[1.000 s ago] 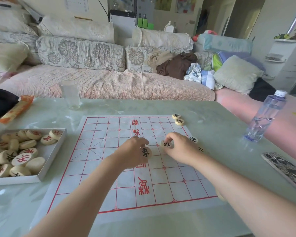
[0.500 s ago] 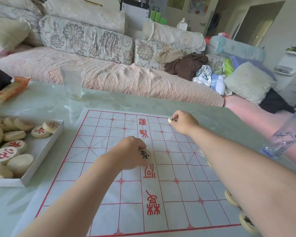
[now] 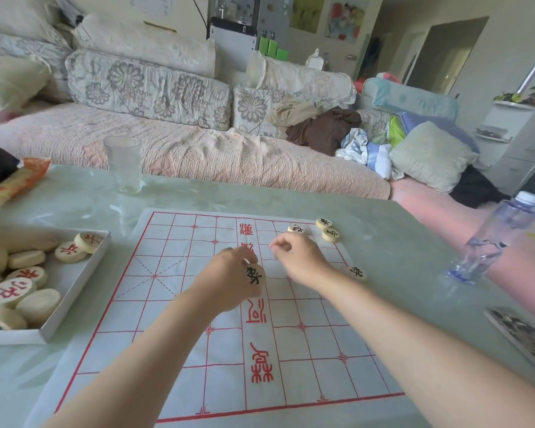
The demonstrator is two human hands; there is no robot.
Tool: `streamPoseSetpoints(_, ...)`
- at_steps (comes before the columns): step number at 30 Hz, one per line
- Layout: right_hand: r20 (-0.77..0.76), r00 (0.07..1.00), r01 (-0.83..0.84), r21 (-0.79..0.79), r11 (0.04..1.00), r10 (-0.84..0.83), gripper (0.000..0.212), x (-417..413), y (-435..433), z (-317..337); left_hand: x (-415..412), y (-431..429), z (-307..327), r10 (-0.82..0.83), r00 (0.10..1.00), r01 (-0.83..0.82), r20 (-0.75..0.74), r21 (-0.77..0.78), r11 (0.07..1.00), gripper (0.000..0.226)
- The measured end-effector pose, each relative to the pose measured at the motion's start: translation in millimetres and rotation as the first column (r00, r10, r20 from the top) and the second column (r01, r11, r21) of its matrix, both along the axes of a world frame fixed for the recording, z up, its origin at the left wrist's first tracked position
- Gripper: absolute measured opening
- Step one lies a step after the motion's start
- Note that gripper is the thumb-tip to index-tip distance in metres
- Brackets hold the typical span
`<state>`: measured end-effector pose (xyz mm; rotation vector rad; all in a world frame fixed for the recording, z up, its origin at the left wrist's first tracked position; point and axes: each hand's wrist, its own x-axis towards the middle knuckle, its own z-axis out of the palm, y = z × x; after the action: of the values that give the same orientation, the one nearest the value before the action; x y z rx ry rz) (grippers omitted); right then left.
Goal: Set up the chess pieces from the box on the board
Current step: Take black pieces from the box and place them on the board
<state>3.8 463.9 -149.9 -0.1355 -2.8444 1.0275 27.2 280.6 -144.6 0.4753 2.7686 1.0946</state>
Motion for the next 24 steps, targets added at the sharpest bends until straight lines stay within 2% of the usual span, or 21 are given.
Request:
streamPoseSetpoints(5,0.146,0.987,-0.017,-0.353,0.936,0.073,0.021,55.6,-23.7,1.0,13.5,6.7,0.8,0.026,1.000,-0.026,0.006,0.100,0.995,0.053)
streamPoseSetpoints(10,0.152,0.988,0.042,-0.482,0.875,0.037,0.019,75.8,-21.9,5.7,24.5,11.3,6.3,0.009,0.999,-0.018,0.048,0.192,0.981,0.045)
streamPoseSetpoints(13,0.135,0.990,0.038,-0.466,0.884,0.029,0.017,77.4,-19.7,8.2,28.1,9.3,7.1,0.065,0.990,-0.102,0.125,0.318,0.943,0.029)
streamPoseSetpoints(16,0.116,0.988,-0.030,-0.478,0.878,0.097,0.019,78.3,-24.6,6.9,32.1,6.6,2.5,0.117,0.981,-0.166,0.155,0.353,0.921,0.018)
streamPoseSetpoints(17,0.103,0.988,-0.053,-0.450,0.891,0.111,0.025,79.2,-26.4,7.6,32.6,6.3,0.9,0.132,0.975,-0.191,0.180,0.366,0.911,0.017)
streamPoseSetpoints(20,0.025,0.989,-0.135,-0.223,0.966,0.144,0.036,80.6,-27.2,12.4,29.9,9.1,-0.1,0.177,0.952,-0.270,0.248,0.419,0.867,0.019)
streamPoseSetpoints(24,-0.066,0.975,-0.220,-0.105,0.970,0.214,0.027,78.4,-22.0,16.4,25.0,14.1,2.3,0.203,0.933,-0.331,0.296,0.488,0.808,0.023)
